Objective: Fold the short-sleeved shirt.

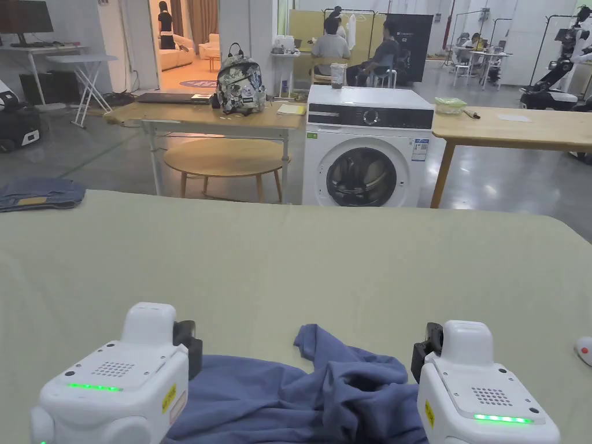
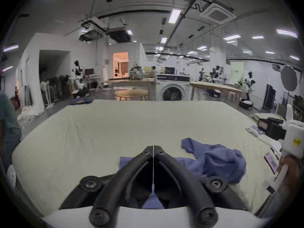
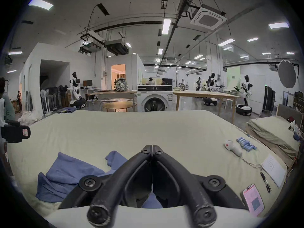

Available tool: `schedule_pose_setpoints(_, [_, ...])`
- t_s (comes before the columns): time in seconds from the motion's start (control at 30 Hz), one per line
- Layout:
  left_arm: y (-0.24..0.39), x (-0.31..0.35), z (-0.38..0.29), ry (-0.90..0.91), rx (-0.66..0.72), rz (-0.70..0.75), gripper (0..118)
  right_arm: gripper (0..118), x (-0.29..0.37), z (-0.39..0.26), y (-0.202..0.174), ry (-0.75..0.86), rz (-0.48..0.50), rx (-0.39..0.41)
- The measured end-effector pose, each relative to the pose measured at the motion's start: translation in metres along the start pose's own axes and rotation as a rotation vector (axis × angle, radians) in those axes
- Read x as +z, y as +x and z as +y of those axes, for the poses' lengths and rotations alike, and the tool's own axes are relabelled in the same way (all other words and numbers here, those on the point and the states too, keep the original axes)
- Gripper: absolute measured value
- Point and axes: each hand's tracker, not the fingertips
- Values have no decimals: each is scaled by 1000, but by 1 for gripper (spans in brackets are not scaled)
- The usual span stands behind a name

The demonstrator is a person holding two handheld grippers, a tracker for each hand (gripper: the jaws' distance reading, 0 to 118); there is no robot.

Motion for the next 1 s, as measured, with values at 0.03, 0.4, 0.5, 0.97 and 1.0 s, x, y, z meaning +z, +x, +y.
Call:
schedule_pose_setpoints(0.03, [-8,0,-1,-4,17,-3,0,0,-1,1,-3,4,6,4])
schedule_pose_setpoints(0.4, [-89,-80,3,-235,161,1,0,0,-8,5,-13,0,27,1])
schedule_pose_setpoints(0.5, [-105,-121,5,-365,206,-50,0,0,-13,2,-12,-11,28,12])
schedule_pose_setpoints(0.97, [-93,-246,-29,-734,129,60,80,0,-32,-18,24,-92,-48,39])
schedule_pose_setpoints(1.0, [-88,-248,-32,-759,103,54,74,0,-32,-20,28,-96,-55,40])
